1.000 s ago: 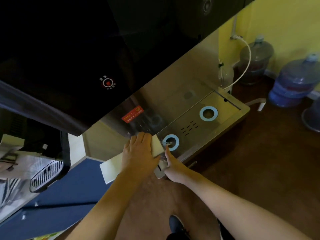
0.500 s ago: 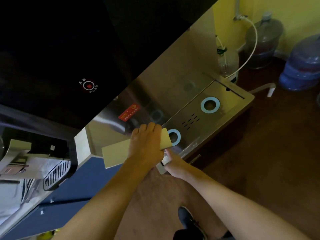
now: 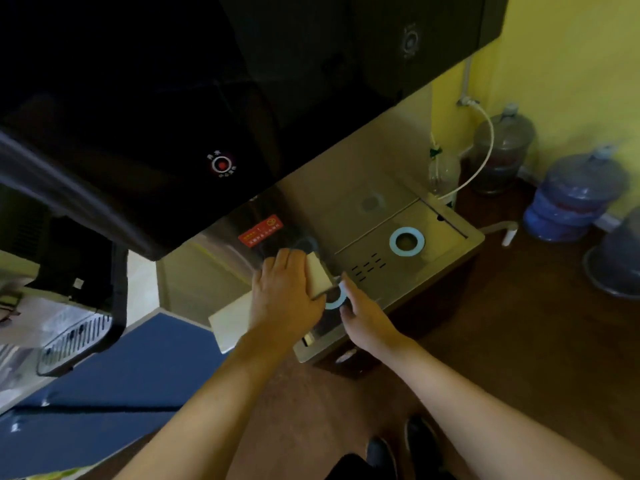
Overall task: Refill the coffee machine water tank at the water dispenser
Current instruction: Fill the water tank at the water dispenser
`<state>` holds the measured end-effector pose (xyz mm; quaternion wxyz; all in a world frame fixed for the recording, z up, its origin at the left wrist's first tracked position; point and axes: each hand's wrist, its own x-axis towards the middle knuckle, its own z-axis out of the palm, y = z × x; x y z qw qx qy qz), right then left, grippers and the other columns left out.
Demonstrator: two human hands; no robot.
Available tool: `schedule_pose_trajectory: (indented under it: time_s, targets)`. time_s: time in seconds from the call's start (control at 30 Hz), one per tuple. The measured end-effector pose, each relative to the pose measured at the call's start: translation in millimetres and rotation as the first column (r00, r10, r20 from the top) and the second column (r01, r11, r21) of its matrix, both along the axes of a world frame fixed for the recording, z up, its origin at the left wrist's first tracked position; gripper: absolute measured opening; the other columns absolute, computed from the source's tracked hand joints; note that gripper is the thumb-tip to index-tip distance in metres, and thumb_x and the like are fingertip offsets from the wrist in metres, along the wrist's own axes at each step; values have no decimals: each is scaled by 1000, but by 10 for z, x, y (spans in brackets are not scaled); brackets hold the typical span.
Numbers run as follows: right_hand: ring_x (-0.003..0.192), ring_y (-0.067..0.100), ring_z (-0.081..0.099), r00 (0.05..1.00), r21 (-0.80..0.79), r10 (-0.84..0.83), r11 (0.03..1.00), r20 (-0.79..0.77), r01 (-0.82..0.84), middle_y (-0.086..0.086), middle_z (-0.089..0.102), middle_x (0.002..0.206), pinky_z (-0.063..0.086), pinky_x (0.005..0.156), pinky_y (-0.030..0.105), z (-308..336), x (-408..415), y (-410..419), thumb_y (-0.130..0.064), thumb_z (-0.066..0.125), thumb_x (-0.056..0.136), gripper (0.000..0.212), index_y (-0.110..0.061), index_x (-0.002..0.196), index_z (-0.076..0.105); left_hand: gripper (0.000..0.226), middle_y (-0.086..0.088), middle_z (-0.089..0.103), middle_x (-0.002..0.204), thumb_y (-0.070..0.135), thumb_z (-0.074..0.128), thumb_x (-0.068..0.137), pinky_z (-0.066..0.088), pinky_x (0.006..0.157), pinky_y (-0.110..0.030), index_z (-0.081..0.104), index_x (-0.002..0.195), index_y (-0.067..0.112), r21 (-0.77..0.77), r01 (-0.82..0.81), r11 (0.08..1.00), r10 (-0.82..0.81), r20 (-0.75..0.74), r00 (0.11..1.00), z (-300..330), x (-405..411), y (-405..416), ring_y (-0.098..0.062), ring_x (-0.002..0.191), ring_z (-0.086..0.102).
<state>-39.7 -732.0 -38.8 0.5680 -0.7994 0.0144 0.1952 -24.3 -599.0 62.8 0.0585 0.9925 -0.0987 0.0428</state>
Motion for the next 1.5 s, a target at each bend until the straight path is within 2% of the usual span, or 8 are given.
schedule_pose_trajectory:
  time_s: [0.07, 0.27, 0.5, 0.67, 0.8, 0.9, 1.17, 1.5]
  targets:
    - [147, 16, 26, 988, -156, 26, 988, 151, -2, 3, 25, 162, 21, 109, 17, 189, 29, -181, -10, 41, 102, 60, -14, 156, 14, 59, -1, 54, 112, 36, 84, 70, 45, 94, -42, 53, 115, 15, -218, -39, 975, 48, 37, 998, 20, -36, 2, -22, 104, 52]
    - [153, 20, 4, 969, -455, 117, 891, 218, -6, 0, 2, 166, 14, 120, 31, 731, 194, -699, 0, 48, 96, 78, -18, 158, 3, 63, 4, 56, 107, 36, 87, 65, 50, 92, -49, 51, 114, 19, -658, -136, 741, 183, 4, 983, 22, 10, -237, -19, 102, 54]
    - [153, 21, 1, 897, -677, 272, 735, 349, 40, 2, 5, 166, 13, 124, 40, 987, 432, -1240, -6, 56, 91, 84, -21, 157, 6, 60, 10, 57, 104, 54, 77, 63, 57, 83, -44, 47, 111, 32, -844, -141, 518, 229, -22, 973, -50, 20, -717, -13, 99, 59]
    - [152, 18, 11, 808, -669, 391, 744, 440, 4, 1, 17, 164, 18, 123, 37, 1126, 675, -1736, -5, 52, 93, 72, -21, 156, 20, 55, 5, 62, 102, 41, 85, 68, 58, 80, -45, 52, 110, 28, -914, -142, 380, 284, -31, 958, -148, 87, -1023, -13, 93, 64]
    - [149, 26, 20, 668, -516, 272, 834, 692, 196, 9, 21, 160, 35, 115, 47, 1448, 918, -2028, 2, 52, 87, 75, -21, 153, 22, 50, 0, 63, 101, 30, 86, 71, 59, 80, -47, 53, 109, 24, -962, -129, 241, 332, -43, 942, -131, 130, -1213, -16, 93, 65]
    - [149, 37, 17, 534, -488, 282, 822, 797, 294, 18, 12, 160, 43, 107, 52, 1646, 1144, -2105, 4, 55, 83, 83, -22, 152, 17, 46, -5, 64, 98, 24, 86, 73, 59, 78, -45, 54, 105, 18, -983, -93, 161, 358, -30, 933, -39, 211, -1303, -18, 89, 66]
    - [151, 41, 0, 467, -597, 413, 712, 781, 369, 25, -6, 162, 26, 118, 52, 1819, 1385, -1999, 4, 58, 83, 95, -23, 157, 4, 46, -8, 61, 94, 22, 86, 73, 57, 73, -38, 51, 102, 16, -987, -2, 158, 390, 61, 919, 91, 338, -1358, -24, 86, 62]
    - [149, 43, -5, 464, -642, 458, 653, 758, 403, 28, -13, 160, 15, 122, 48, 1763, 1444, -1986, -3, 64, 83, 99, -21, 158, 1, 46, -12, 63, 97, 24, 86, 73, 58, 75, -52, 52, 103, 17, -989, 21, 143, 376, 74, 924, 178, 384, -1368, -30, 90, 64]
